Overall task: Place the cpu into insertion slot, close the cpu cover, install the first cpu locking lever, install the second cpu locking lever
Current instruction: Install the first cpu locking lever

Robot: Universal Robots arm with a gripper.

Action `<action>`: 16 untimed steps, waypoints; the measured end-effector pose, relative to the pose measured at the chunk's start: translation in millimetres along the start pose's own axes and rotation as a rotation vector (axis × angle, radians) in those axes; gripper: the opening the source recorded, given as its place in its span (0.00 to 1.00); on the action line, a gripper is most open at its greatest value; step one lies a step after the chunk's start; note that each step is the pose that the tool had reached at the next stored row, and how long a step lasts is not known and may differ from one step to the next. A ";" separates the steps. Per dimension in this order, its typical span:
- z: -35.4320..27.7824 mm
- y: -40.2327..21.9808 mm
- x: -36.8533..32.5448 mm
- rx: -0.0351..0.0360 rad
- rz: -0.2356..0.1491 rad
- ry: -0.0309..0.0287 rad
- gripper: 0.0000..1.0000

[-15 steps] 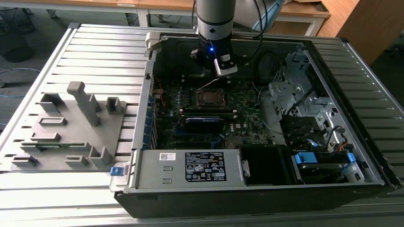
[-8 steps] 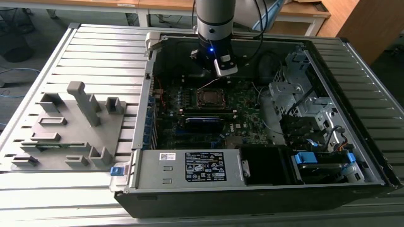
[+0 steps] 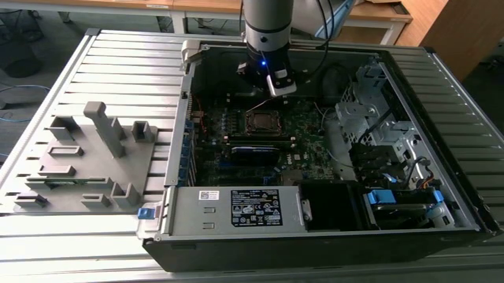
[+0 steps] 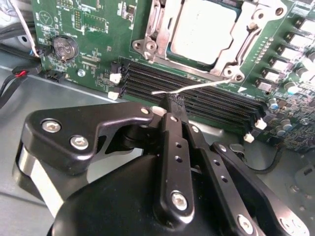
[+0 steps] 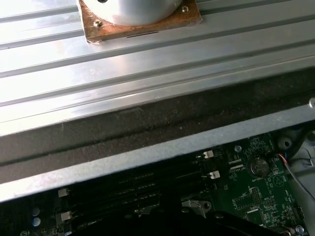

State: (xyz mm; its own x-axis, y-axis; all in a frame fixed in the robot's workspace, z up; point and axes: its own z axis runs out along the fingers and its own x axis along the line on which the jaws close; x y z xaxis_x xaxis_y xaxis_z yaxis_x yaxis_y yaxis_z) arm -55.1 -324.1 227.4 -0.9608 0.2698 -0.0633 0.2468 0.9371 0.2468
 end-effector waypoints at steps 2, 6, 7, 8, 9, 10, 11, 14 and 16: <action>-0.2 -0.9 -0.3 -0.0002 0.000 0.0000 0.11; 2.4 -2.5 -0.3 -0.0011 -0.001 -0.0031 0.11; 3.4 -2.9 -0.3 -0.0014 -0.001 -0.0036 0.11; 4.2 -3.3 -0.3 -0.0015 -0.001 -0.0040 0.11; 4.9 -3.5 -0.2 -0.0014 -0.001 -0.0041 0.11; 5.4 -3.7 -0.2 -0.0015 -0.001 -0.0043 0.11; 5.4 -3.7 -0.2 -0.0012 -0.001 -0.0042 0.11; 5.6 -3.8 -0.2 -0.0014 -0.001 -0.0043 0.11; 5.7 -3.8 -0.2 -0.0014 -0.001 -0.0042 0.11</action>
State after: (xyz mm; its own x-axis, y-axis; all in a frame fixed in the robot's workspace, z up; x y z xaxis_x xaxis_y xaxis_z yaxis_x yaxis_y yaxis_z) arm -55.1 -326.5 221.0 -0.9605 0.2698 -0.0677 0.2457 0.9371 0.2481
